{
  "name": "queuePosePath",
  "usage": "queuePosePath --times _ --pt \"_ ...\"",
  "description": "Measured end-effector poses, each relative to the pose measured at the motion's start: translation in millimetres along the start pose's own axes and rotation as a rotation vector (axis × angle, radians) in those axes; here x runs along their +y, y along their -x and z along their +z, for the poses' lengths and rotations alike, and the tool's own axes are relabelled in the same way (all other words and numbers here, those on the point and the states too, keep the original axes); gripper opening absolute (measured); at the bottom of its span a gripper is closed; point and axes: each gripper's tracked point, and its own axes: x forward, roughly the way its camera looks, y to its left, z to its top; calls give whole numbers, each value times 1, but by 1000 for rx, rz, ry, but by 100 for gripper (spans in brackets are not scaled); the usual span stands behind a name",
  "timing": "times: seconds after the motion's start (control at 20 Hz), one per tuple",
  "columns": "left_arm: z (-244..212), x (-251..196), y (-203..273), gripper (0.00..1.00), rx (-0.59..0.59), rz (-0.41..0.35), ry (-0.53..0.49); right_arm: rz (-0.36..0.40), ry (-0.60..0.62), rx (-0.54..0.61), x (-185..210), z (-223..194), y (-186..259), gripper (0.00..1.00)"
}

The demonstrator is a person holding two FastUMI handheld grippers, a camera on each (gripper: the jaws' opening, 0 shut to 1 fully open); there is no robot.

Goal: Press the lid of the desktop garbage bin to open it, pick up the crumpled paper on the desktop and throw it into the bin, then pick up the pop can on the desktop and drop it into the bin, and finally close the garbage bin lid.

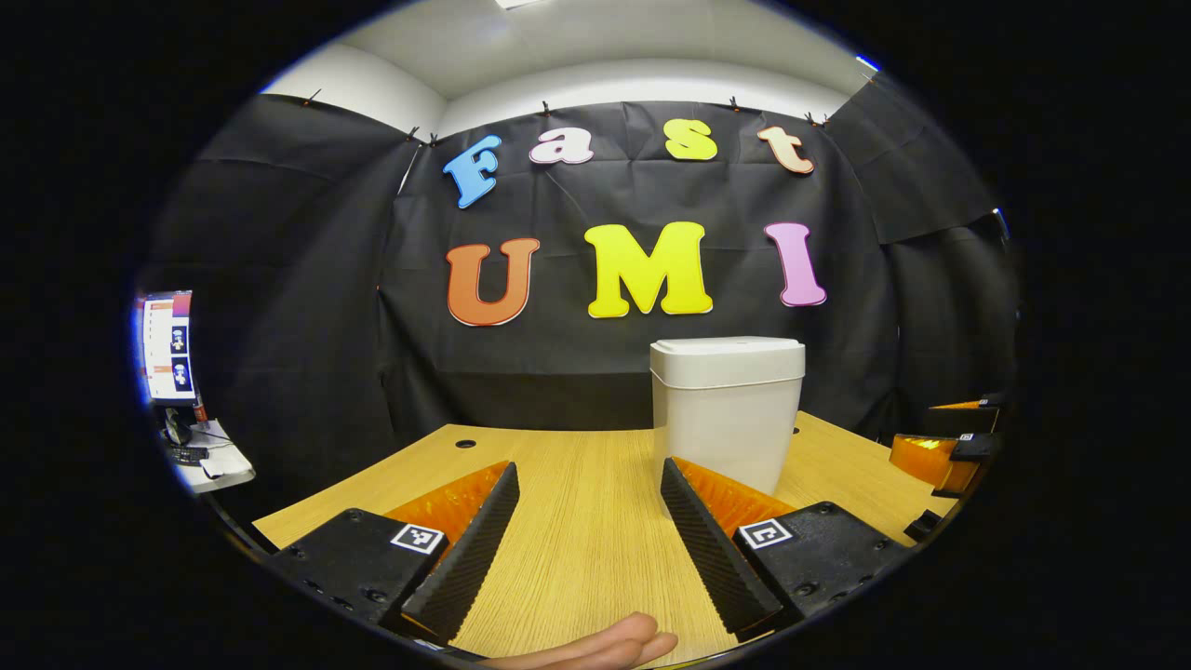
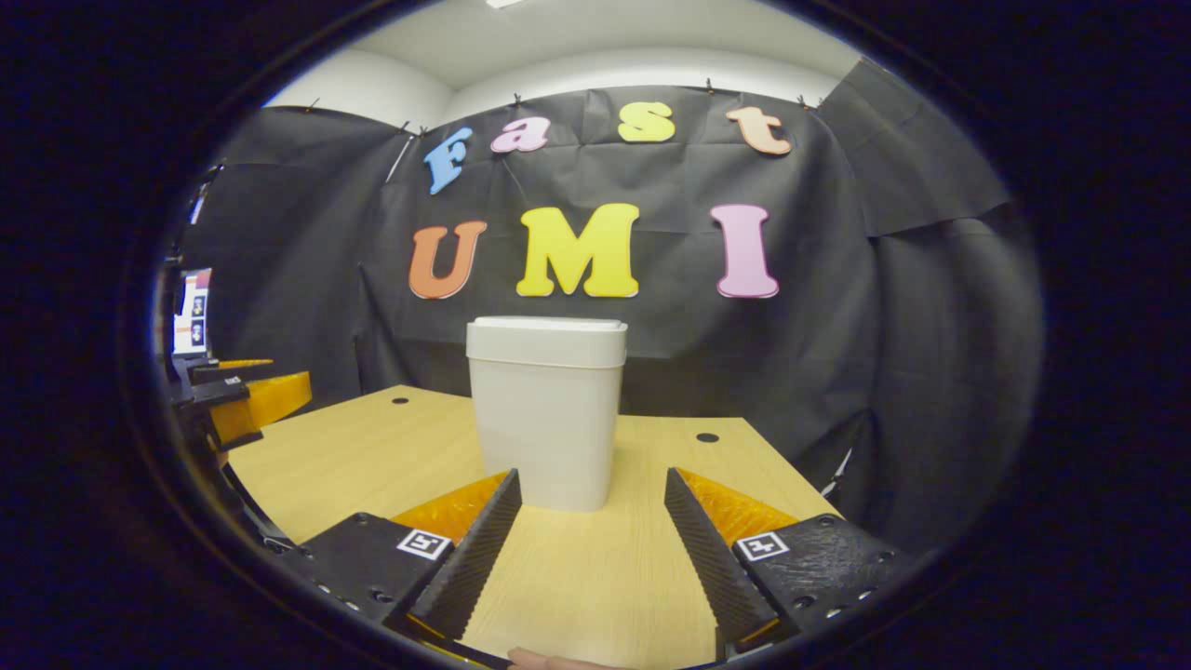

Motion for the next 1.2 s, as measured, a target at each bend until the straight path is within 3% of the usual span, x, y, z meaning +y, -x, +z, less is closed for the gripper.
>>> queuePosePath --times 0.15,0.2,1.2 --pt "0 -2 1 95 0 -6 -1 7 -7 -2 4 0 1 95" --pt "-1 0 0 99 0 -3 -2 10 2 -4 6 -1 1 97" --pt "-3 5 0 99 14 15 6 65 65 -74 37 3 15 96"
